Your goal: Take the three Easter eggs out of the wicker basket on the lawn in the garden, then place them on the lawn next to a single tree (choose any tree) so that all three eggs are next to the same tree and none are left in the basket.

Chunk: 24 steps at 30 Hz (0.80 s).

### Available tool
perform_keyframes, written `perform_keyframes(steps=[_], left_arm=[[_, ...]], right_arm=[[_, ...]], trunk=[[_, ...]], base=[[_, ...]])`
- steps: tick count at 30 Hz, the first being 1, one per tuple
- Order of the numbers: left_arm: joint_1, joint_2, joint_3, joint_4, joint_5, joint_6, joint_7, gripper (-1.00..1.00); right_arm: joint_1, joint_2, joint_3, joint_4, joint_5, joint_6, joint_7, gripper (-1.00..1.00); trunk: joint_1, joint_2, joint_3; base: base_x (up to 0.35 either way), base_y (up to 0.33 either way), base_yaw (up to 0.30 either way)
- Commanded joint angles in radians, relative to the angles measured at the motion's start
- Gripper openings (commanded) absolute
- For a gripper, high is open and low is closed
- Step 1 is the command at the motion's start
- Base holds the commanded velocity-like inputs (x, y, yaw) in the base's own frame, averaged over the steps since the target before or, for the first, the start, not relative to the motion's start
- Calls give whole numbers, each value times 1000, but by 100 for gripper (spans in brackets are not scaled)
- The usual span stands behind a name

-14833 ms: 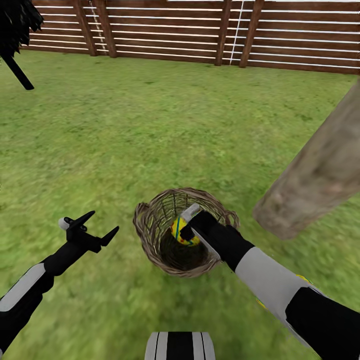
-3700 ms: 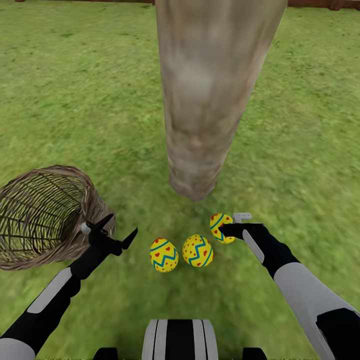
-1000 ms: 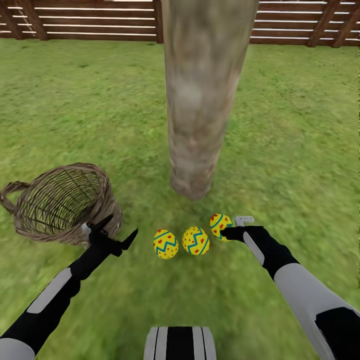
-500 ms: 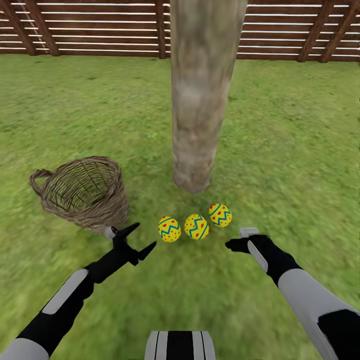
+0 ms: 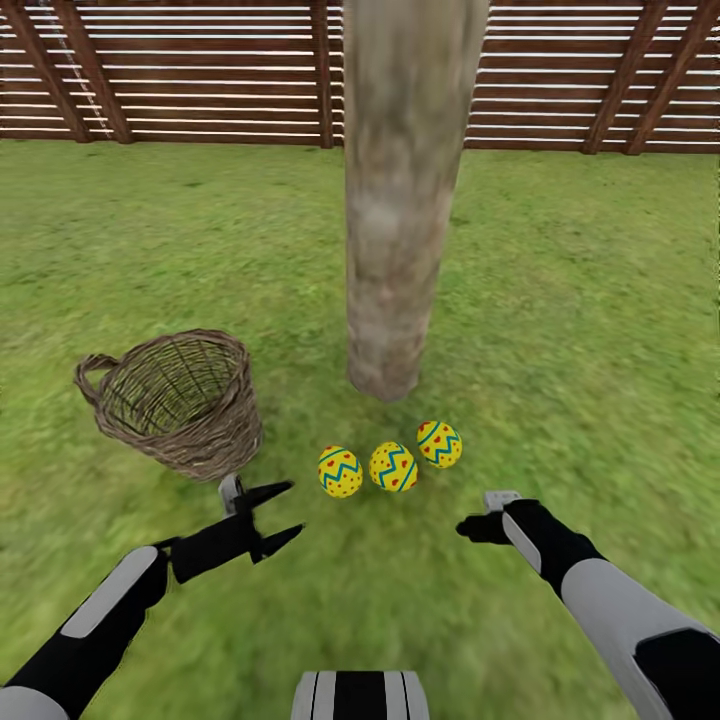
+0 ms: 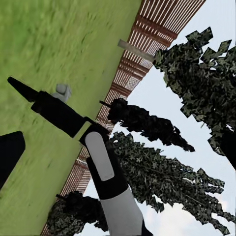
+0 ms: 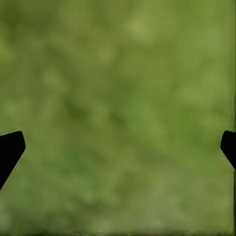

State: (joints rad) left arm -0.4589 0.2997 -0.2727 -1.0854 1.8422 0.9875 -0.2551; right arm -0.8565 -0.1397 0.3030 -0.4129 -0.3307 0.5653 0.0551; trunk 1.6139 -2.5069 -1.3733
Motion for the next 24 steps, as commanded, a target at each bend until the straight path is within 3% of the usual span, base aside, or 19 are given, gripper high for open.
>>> perform_keyframes(steps=[1,5,9,16,21,24], left_arm=[[1,11,-2,1,-14,-1,3,100],[7,29,-2,39,-102,-10,69,100],[8,39,-1,106,-183,-24,81,100],[8,51,0,175,-462,-49,88,100],[8,54,1,203,-595,-59,96,100],[8,54,1,205,-695,-61,104,100]], right_arm=[[5,-1,7,0,6,3,3,100],[25,1,12,3,38,1,4,100],[38,2,13,4,85,0,5,100],[84,2,13,12,102,-10,3,100],[107,2,13,64,105,-42,-1,100],[122,3,13,101,107,-68,-3,100]], trunk=[[-1,0,3],[-2,1,19],[-4,2,34],[-7,4,61],[-10,5,81],[-11,5,92]], base=[[0,0,0],[0,0,0],[0,0,0],[0,0,0],[0,0,0],[0,0,0]])
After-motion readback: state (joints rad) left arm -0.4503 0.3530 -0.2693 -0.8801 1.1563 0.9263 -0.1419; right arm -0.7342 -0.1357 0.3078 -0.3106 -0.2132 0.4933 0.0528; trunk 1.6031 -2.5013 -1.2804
